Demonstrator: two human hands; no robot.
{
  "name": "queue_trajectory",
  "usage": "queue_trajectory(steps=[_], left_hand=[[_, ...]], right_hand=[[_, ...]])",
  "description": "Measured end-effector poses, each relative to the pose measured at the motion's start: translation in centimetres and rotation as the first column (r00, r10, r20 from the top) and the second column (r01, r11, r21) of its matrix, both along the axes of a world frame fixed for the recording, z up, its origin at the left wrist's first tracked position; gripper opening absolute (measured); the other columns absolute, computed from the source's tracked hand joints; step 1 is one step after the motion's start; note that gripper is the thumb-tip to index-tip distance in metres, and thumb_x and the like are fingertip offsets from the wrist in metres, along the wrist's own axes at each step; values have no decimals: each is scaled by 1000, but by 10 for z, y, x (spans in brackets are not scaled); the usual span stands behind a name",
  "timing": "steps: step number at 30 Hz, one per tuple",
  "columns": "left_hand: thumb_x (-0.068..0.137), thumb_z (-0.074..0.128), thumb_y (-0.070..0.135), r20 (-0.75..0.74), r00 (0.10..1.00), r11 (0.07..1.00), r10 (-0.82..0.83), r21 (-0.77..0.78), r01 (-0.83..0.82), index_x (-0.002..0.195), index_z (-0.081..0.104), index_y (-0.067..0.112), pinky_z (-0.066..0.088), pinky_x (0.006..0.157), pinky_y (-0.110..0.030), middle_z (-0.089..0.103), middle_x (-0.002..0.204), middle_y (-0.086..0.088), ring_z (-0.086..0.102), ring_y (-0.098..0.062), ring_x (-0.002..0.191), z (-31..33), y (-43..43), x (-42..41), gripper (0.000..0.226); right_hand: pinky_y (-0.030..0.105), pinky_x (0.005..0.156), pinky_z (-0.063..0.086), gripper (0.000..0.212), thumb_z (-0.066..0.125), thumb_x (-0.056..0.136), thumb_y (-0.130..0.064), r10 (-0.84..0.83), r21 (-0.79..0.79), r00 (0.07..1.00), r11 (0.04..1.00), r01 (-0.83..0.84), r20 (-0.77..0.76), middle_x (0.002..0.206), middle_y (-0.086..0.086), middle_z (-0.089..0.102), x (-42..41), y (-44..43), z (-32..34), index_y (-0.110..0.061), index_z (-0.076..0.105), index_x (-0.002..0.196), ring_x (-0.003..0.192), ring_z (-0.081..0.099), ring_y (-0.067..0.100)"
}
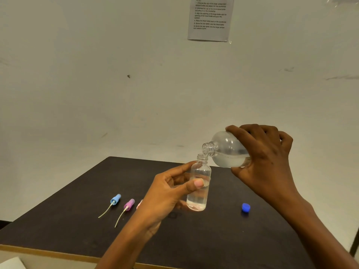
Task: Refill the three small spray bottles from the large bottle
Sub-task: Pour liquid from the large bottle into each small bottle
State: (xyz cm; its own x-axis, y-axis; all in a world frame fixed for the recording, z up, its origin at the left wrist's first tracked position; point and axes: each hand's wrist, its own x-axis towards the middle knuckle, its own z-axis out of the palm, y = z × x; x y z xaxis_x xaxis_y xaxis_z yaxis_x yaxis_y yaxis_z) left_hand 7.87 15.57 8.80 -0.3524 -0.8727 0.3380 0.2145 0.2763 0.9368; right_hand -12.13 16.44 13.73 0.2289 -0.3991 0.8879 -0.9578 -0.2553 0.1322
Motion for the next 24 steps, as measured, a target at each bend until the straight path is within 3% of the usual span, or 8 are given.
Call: queue_trajectory(steps=[3, 11, 19, 24], left_hand=[[61, 71, 27, 2, 1000, 1000, -3, -4, 3, 109, 63, 35, 56, 57, -29, 74, 103, 4, 71, -17, 95, 0, 0, 0, 49], [59, 71, 28, -2, 1000, 1000, 6, -8, -6, 99, 65, 39, 57, 57, -29, 74, 101, 7, 71, -13, 93, 0, -1, 0, 42], [60, 71, 26, -9, 1000, 1000, -3, -11, 2, 100, 64, 38, 56, 56, -27, 74, 100, 7, 71, -13, 92, 0, 0, 1, 42], [60, 71, 27, -9, 1000, 1000, -1, -12, 1, 101, 64, 38, 57, 57, -29, 74, 101, 6, 71, -14, 93, 0, 1, 1, 43]], right_hand=[[47, 83, 30, 88, 86, 46, -9, -2, -4, 1000, 1000, 2, -5, 109, 8, 59, 0, 0, 1, -28, 43, 121, 105, 38, 24], [39, 84, 23, 88, 86, 46, -10, -4, 4, 1000, 1000, 4, -5, 109, 8, 59, 0, 0, 1, -27, 43, 121, 106, 38, 24], [47, 84, 29, 88, 87, 46, -10, 1, -1, 1000, 1000, -1, -7, 109, 9, 59, 1, 0, 1, -27, 43, 121, 106, 38, 24], [43, 85, 26, 89, 87, 46, -10, 5, 4, 1000, 1000, -5, -2, 110, 9, 59, 2, 1, 2, -28, 42, 121, 106, 37, 24]])
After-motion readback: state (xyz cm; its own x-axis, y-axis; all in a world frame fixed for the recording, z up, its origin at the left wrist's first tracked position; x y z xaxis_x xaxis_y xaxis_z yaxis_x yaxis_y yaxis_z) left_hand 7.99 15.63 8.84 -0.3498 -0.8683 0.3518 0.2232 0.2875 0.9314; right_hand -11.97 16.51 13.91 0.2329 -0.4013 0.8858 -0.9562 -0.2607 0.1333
